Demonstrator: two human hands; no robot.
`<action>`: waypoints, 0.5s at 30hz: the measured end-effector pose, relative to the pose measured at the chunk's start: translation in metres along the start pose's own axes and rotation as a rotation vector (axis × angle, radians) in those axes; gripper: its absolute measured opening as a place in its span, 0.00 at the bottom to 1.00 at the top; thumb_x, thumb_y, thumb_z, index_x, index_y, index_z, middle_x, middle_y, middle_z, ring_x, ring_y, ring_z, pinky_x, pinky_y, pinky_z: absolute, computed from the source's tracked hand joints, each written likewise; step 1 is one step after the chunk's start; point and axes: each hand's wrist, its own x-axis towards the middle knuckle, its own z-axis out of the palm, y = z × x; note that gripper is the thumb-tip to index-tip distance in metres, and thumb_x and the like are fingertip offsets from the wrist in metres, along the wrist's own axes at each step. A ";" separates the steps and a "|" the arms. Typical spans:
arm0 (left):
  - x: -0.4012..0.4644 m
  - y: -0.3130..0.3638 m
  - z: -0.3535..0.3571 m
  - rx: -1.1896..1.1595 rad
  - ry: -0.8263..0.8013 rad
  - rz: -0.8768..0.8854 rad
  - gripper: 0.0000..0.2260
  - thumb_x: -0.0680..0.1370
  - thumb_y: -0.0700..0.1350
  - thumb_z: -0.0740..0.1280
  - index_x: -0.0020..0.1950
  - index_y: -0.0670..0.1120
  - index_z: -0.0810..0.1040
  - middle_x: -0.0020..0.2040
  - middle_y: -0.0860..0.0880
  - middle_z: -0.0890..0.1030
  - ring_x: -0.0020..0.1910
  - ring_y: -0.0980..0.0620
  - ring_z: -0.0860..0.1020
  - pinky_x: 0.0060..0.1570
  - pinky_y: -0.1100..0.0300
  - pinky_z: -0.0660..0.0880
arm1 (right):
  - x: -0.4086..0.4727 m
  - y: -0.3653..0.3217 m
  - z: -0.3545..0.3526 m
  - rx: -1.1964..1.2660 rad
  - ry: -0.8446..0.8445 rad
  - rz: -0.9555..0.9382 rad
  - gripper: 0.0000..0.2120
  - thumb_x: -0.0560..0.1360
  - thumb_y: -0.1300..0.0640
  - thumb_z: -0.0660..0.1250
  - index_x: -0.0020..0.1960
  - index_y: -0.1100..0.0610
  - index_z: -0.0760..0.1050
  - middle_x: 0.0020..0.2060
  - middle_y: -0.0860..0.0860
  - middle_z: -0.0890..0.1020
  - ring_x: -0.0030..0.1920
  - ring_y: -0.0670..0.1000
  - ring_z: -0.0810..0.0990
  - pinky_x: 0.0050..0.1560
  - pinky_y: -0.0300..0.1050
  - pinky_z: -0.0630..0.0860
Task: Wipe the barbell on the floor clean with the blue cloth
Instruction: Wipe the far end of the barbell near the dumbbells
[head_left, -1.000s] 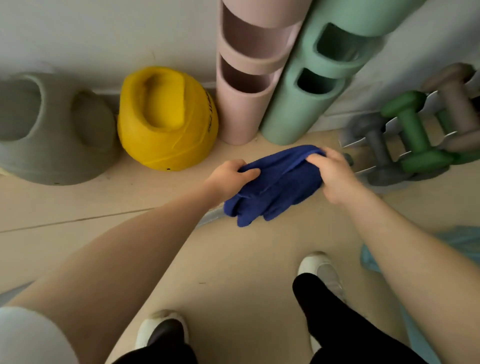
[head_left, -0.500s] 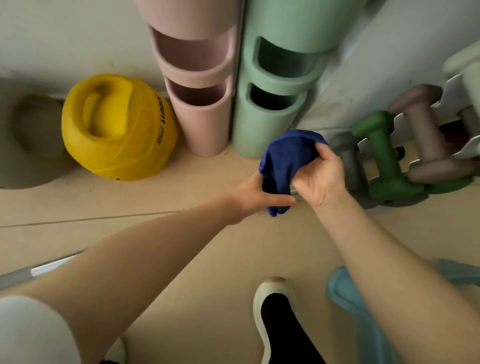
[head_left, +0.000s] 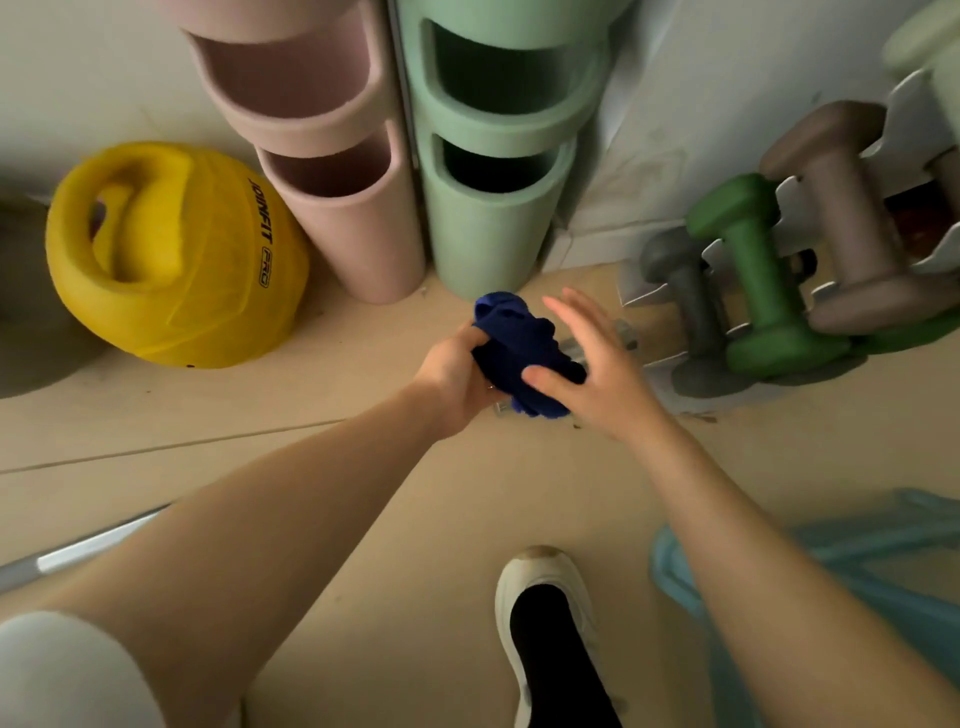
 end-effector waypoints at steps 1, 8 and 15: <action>-0.001 0.001 0.004 0.010 -0.042 -0.024 0.13 0.79 0.41 0.52 0.54 0.42 0.75 0.49 0.41 0.80 0.42 0.45 0.81 0.36 0.55 0.78 | 0.003 0.001 0.008 -0.017 -0.045 -0.035 0.38 0.67 0.54 0.75 0.72 0.58 0.61 0.72 0.52 0.62 0.72 0.45 0.59 0.69 0.35 0.56; 0.010 0.009 0.002 0.735 0.064 0.122 0.19 0.70 0.56 0.63 0.58 0.49 0.75 0.58 0.50 0.72 0.55 0.51 0.71 0.52 0.62 0.68 | 0.011 0.041 0.009 0.063 0.478 0.270 0.25 0.70 0.73 0.58 0.65 0.58 0.71 0.61 0.54 0.77 0.63 0.54 0.74 0.61 0.37 0.66; 0.032 -0.020 -0.018 1.640 0.055 0.159 0.32 0.73 0.48 0.71 0.72 0.42 0.62 0.69 0.42 0.67 0.67 0.42 0.68 0.65 0.51 0.68 | 0.018 0.048 0.044 -0.360 0.185 0.132 0.24 0.72 0.64 0.66 0.67 0.57 0.69 0.65 0.56 0.73 0.67 0.63 0.68 0.65 0.57 0.65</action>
